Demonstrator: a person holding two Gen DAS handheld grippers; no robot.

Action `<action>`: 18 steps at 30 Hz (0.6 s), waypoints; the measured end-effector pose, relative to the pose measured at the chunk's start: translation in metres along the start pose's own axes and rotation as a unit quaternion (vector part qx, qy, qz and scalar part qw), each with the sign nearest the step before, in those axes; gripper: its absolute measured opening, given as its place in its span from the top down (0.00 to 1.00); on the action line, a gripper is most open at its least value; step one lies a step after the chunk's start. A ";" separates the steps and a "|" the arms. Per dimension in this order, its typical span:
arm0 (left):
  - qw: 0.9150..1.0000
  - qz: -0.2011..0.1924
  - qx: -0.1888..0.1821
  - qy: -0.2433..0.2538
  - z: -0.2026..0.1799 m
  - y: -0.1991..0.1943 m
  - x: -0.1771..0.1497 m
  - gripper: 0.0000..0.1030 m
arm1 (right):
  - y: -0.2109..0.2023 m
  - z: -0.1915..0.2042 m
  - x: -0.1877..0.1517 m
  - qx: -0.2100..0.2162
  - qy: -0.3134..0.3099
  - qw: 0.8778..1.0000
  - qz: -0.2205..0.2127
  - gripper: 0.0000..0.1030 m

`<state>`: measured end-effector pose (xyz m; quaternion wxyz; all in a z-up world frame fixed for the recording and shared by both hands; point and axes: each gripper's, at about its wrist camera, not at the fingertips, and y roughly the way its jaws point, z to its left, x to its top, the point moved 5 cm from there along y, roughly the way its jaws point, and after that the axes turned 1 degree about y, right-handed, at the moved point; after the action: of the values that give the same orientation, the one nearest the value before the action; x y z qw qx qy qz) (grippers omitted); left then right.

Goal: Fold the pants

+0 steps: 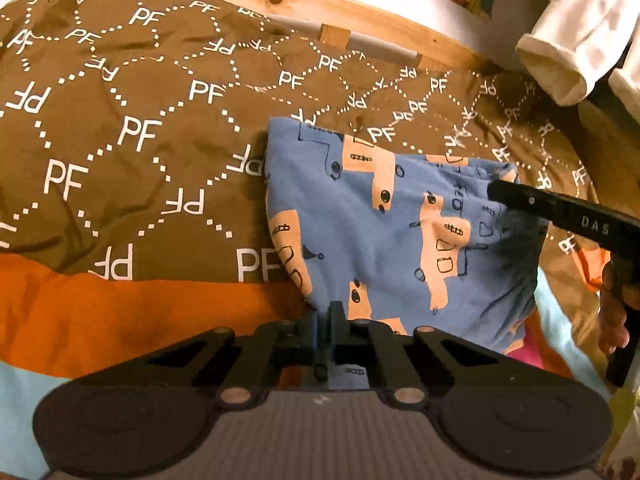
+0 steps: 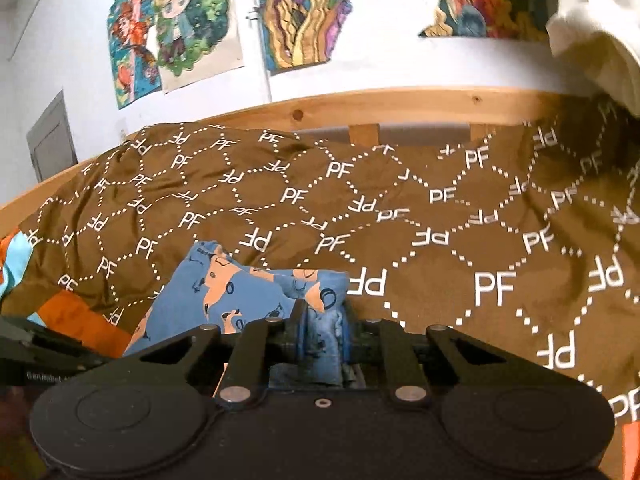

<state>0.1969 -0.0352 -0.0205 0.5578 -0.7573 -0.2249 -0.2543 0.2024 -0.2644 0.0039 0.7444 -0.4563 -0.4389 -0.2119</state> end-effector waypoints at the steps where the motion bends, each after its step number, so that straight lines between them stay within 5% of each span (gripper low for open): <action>1: 1.000 -0.002 -0.001 0.000 0.000 -0.002 0.001 0.95 | -0.001 0.001 0.001 0.001 -0.003 1.000 0.000 0.84; 10: 0.999 -0.038 -0.011 0.019 -0.009 -0.020 0.023 0.96 | -0.015 0.009 0.024 -0.003 -0.032 0.999 -0.013 0.85; 18: 0.993 -0.091 -0.002 0.078 -0.031 -0.030 0.087 0.96 | -0.013 0.001 0.092 -0.014 -0.059 0.997 -0.048 0.85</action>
<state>0.2407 -0.0516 0.0642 0.5468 -0.7129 -0.2481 -0.3623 0.2409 -0.2618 0.0887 0.6999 -0.4563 -0.5007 -0.2264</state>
